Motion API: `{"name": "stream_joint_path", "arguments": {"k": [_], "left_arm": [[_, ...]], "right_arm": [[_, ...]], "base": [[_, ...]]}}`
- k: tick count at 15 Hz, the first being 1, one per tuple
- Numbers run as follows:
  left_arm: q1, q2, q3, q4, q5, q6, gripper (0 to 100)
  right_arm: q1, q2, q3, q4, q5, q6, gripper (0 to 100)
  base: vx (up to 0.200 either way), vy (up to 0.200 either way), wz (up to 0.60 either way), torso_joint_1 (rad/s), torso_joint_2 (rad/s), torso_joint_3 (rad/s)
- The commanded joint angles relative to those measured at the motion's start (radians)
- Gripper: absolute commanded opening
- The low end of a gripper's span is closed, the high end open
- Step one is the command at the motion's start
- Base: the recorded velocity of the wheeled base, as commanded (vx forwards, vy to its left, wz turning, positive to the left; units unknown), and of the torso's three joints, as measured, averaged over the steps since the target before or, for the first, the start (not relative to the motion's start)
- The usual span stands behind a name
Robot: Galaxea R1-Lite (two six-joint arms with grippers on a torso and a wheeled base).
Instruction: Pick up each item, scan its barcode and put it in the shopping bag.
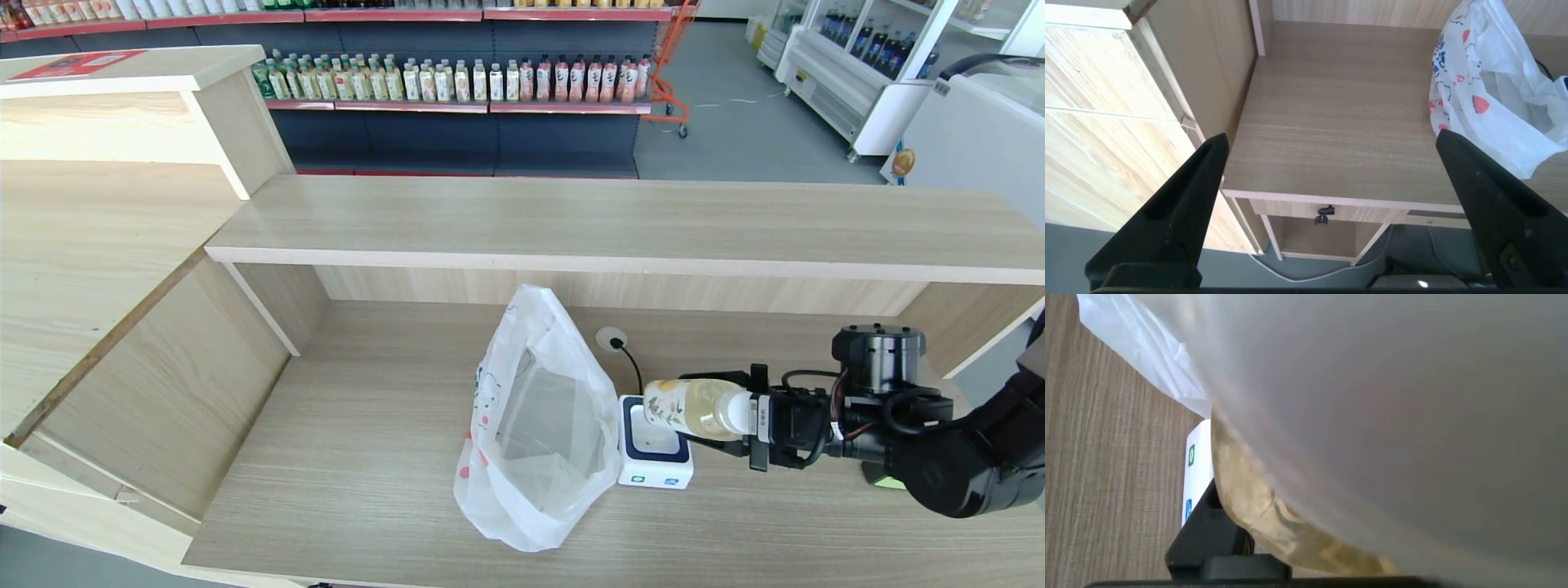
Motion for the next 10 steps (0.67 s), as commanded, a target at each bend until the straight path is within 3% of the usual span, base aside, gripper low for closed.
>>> {"name": "stream_joint_path", "arguments": {"k": [1,10], "left_arm": [[0.000,0.000,0.000,0.000,0.000,0.000,100],[0.000,0.000,0.000,0.000,0.000,0.000,100]], "right_arm": [[-0.013,0.020,-0.003,-0.001,-0.001,0.001,0],[-0.019,0.106,-0.048,-0.045,-0.006,-0.019,0]], "base": [[0.000,0.000,0.00,0.000,0.00,0.000],[0.000,0.000,0.00,0.000,0.00,0.000]]}}
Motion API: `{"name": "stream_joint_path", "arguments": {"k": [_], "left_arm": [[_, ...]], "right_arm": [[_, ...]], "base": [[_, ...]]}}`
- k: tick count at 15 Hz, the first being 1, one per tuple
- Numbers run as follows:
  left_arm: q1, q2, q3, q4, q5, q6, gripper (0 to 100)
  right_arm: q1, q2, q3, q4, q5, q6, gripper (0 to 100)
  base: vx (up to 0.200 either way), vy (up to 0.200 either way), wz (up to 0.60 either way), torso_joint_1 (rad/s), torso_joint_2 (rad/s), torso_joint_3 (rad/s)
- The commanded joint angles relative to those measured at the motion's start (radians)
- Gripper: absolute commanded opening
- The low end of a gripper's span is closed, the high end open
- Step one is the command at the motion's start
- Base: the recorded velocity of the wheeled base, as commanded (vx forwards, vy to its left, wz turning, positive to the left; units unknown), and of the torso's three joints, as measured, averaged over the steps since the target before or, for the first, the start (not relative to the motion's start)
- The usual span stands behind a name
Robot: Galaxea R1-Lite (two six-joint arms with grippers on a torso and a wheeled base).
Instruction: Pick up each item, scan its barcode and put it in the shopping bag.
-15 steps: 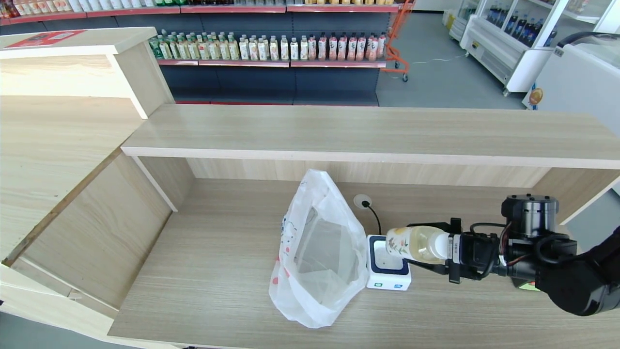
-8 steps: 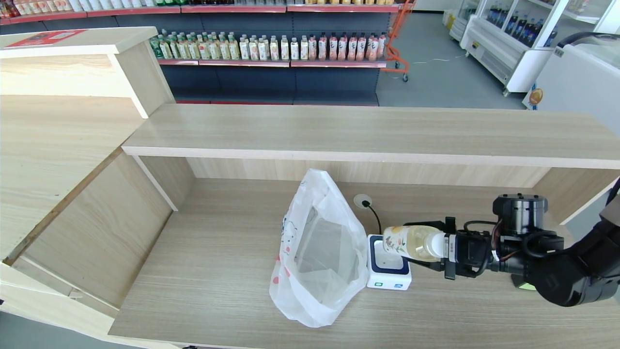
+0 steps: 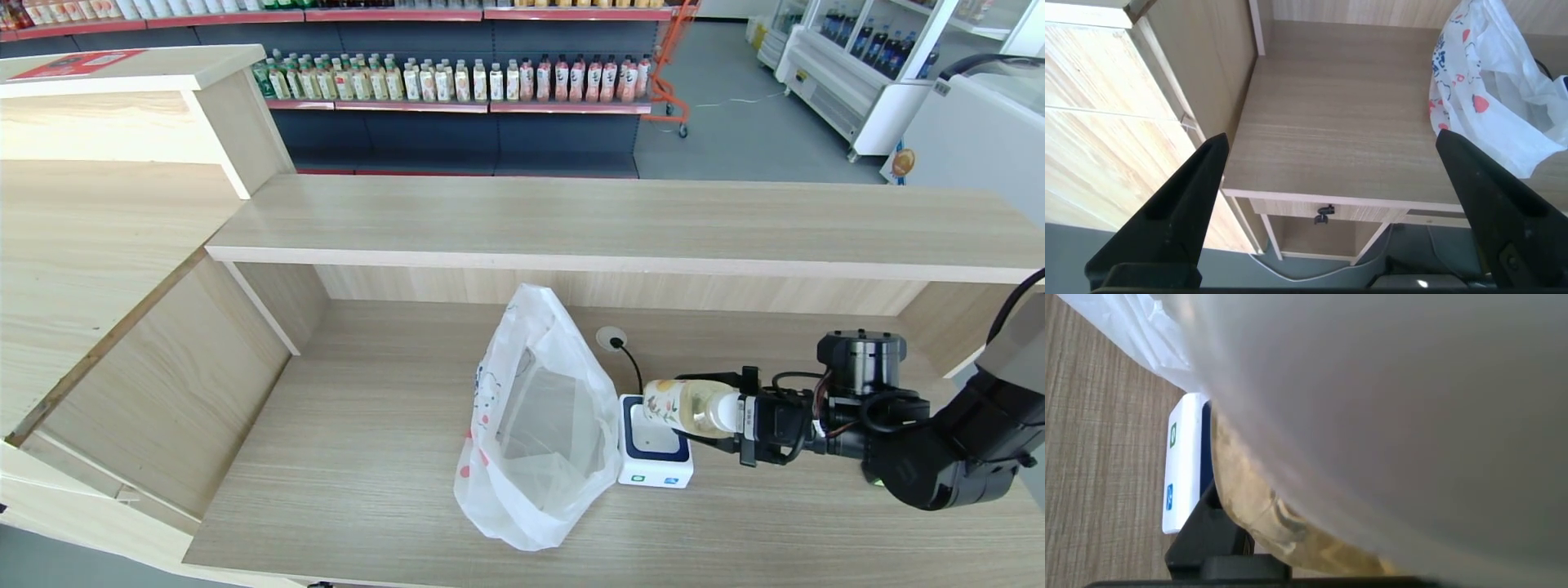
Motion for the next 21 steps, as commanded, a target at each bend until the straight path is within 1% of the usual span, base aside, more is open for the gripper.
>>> {"name": "stream_joint_path", "arguments": {"k": [1,11,14,15,17,19,20,21], "left_arm": [[0.000,0.000,0.000,0.000,0.000,-0.001,100],[0.000,0.000,0.000,0.000,0.000,-0.001,100],[0.000,0.000,0.000,0.000,0.000,-0.001,100],[0.000,0.000,0.000,0.000,0.000,-0.001,100],[0.000,0.000,0.000,0.000,0.000,-0.001,100],[0.000,0.000,0.000,0.000,0.000,-0.001,100],[0.000,0.000,0.000,0.000,0.000,-0.001,100],[0.000,0.000,0.000,0.000,0.000,-0.001,100]], "right_arm": [[0.001,0.016,-0.002,0.001,0.000,0.000,0],[0.012,0.078,-0.050,0.000,-0.001,0.001,0],[0.007,0.050,-0.049,0.001,-0.001,0.017,0],[0.001,0.019,-0.044,0.001,0.000,0.056,0],[-0.010,-0.076,-0.033,0.001,0.002,0.224,0],[-0.010,-0.196,-0.021,0.003,-0.003,0.495,0],[-0.010,-0.237,-0.012,0.003,-0.023,0.638,0],[-0.010,-0.261,-0.009,0.010,-0.101,0.770,0]], "base": [[0.000,0.000,0.00,0.000,0.00,0.000],[0.000,0.000,0.00,0.000,0.00,0.000],[0.000,0.000,0.00,0.000,0.00,0.000],[0.000,0.000,0.00,0.000,0.00,0.000],[0.000,0.000,0.00,0.000,0.00,0.000],[0.000,0.000,0.00,0.000,0.00,0.000],[0.000,0.000,0.00,0.000,0.00,0.000],[0.000,0.000,0.00,0.000,0.00,0.000]]}}
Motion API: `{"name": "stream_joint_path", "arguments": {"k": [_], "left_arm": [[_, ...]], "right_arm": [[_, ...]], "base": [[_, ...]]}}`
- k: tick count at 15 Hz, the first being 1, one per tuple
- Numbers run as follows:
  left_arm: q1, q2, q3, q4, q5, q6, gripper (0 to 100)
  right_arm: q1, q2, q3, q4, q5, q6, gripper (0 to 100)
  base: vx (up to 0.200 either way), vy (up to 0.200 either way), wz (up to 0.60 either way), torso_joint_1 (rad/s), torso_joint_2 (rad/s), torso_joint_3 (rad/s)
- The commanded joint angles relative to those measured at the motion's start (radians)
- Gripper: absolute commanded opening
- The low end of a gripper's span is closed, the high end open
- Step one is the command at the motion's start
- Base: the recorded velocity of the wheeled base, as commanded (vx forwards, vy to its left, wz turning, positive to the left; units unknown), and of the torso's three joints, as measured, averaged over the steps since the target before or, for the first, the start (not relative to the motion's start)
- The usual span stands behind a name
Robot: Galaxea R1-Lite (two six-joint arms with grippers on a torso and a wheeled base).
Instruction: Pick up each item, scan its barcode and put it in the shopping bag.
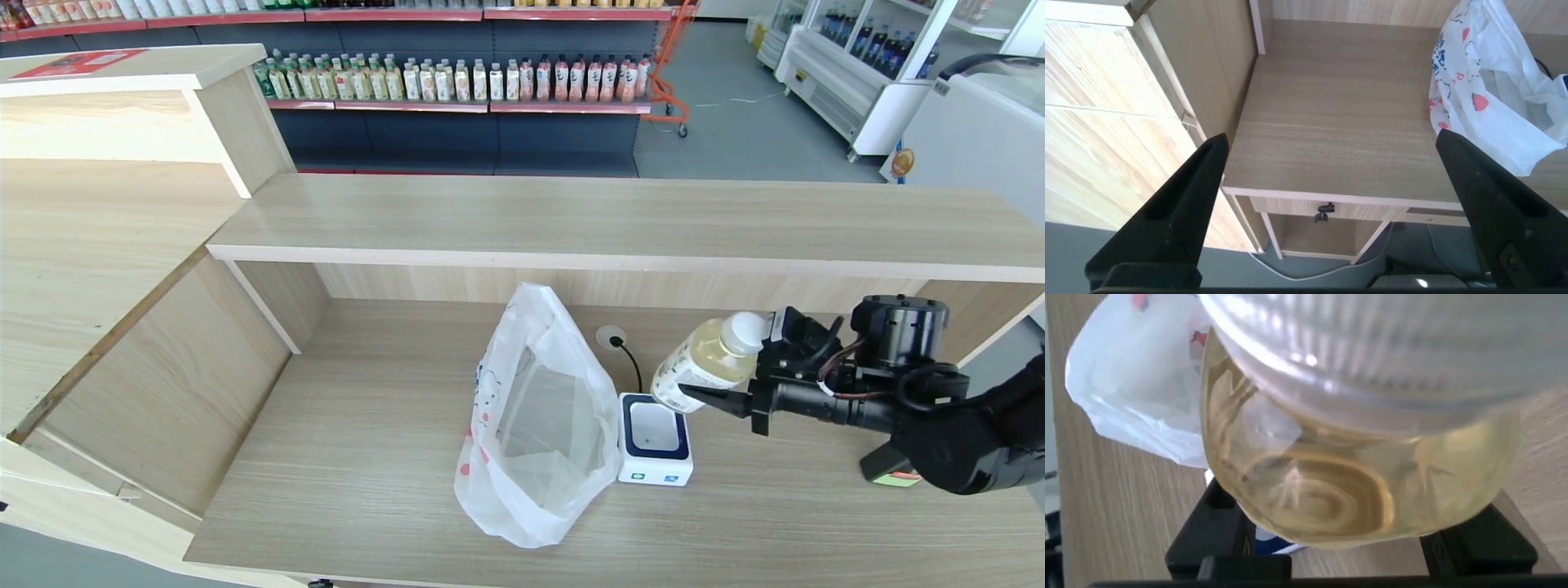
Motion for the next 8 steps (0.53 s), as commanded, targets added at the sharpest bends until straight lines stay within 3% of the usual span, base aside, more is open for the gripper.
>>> {"name": "stream_joint_path", "arguments": {"k": [1,3,5,8], "left_arm": [[0.000,0.000,0.000,0.000,0.000,-0.001,100],[0.000,0.000,0.000,0.000,0.000,-0.001,100],[0.000,0.000,0.000,0.000,0.000,-0.001,100],[0.000,0.000,0.000,0.000,0.000,-0.001,100]], "right_arm": [[0.002,-0.130,0.012,0.007,-0.105,0.169,0],[0.087,-0.078,-0.022,0.005,-0.265,0.416,0],[0.172,0.006,-0.061,0.002,-0.337,0.490,0],[0.244,0.125,-0.104,-0.004,-0.340,0.527,0]], "base": [[0.000,0.000,0.00,0.000,0.00,0.000],[0.000,0.000,0.00,0.000,0.00,0.000],[0.000,0.000,0.00,0.000,0.00,0.000],[0.000,0.000,0.00,0.000,0.00,0.000]]}}
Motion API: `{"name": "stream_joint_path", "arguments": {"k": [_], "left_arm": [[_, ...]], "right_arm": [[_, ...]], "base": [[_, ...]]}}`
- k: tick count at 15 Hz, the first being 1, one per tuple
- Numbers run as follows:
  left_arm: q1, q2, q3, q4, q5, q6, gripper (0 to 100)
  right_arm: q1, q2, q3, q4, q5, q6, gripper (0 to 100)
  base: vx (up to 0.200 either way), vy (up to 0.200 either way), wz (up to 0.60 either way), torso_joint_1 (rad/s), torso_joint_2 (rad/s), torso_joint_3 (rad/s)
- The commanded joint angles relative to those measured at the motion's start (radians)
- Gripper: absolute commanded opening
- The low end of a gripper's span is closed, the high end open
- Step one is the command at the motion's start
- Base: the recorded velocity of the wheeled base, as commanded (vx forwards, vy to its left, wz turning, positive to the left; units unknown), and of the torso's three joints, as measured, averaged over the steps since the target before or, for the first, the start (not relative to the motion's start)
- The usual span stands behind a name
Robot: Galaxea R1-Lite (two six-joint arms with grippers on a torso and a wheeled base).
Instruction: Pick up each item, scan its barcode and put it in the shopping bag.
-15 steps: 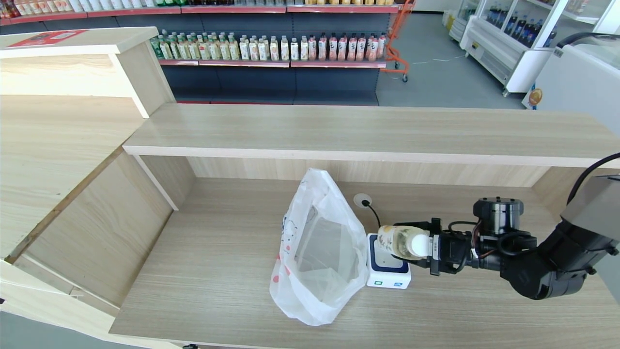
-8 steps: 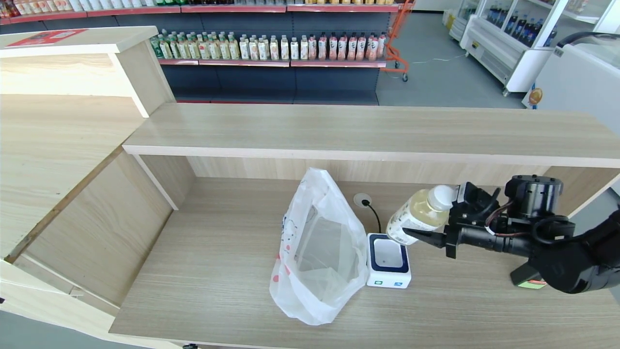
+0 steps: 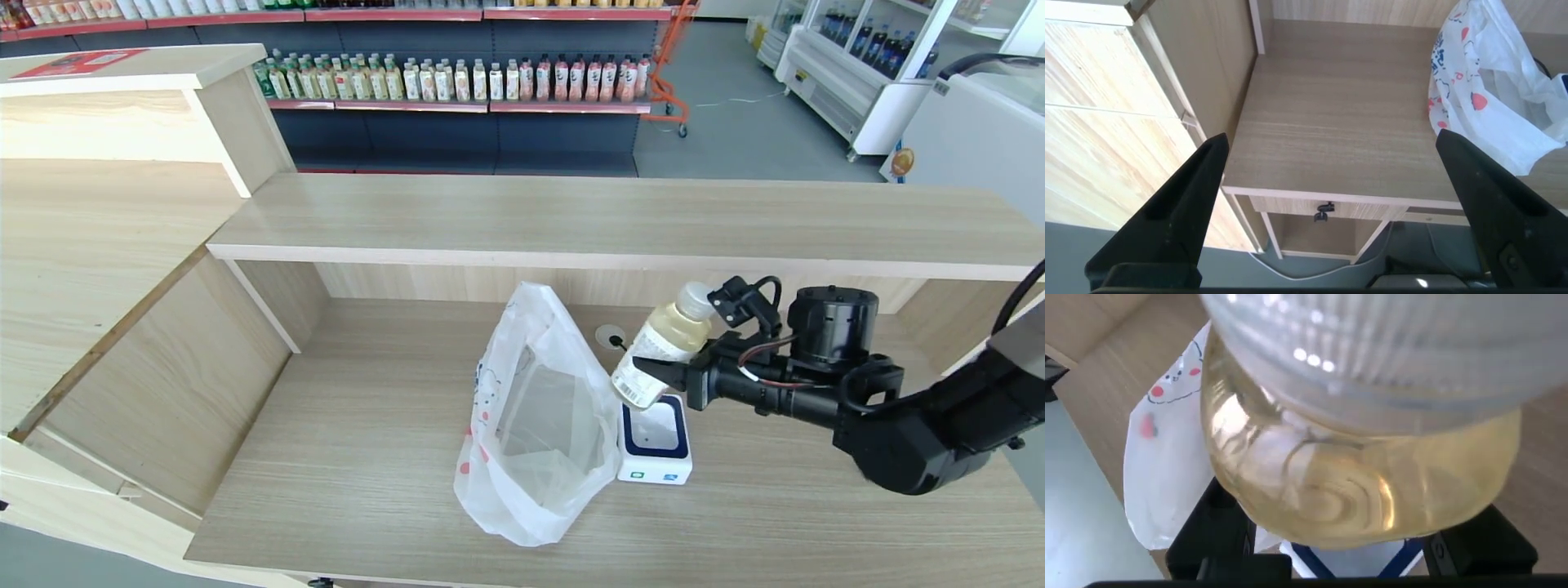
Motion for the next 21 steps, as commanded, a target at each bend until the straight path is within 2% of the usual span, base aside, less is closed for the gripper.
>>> {"name": "stream_joint_path", "arguments": {"k": [1,6,9,12,15,16,19,21], "left_arm": [[0.000,0.000,0.000,0.000,0.000,0.000,100],[0.000,0.000,0.000,0.000,0.000,0.000,100],[0.000,0.000,0.000,0.000,0.000,0.000,100],[0.000,0.000,0.000,0.000,0.000,0.000,100],[0.000,0.000,0.000,0.000,0.000,0.000,100],[0.000,0.000,0.000,0.000,0.000,0.000,100],[0.000,0.000,0.000,0.000,0.000,0.000,100],[0.000,0.000,0.000,0.000,0.000,0.000,100]], "right_arm": [[0.057,0.113,-0.040,-0.004,-0.002,0.011,0],[0.167,0.290,-0.221,-0.002,-0.005,-0.004,0],[0.212,0.379,-0.299,-0.001,-0.005,-0.093,0],[0.232,0.449,-0.331,-0.004,-0.006,-0.225,0],[0.245,0.483,-0.361,-0.004,-0.006,-0.297,0],[0.249,0.483,-0.368,-0.004,-0.006,-0.302,100],[0.239,0.461,-0.364,-0.004,-0.005,-0.242,100],[0.235,0.414,-0.341,-0.004,-0.005,-0.090,100]], "base": [[0.000,0.000,0.00,0.000,0.00,0.000],[0.000,0.000,0.00,0.000,0.00,0.000],[0.000,0.000,0.00,0.000,0.00,0.000],[0.000,0.000,0.00,0.000,0.00,0.000],[0.000,0.000,0.00,0.000,0.00,0.000],[0.000,0.000,0.00,0.000,0.00,0.000],[0.000,0.000,0.00,0.000,0.00,0.000],[0.000,0.000,0.00,0.000,0.00,0.000]]}}
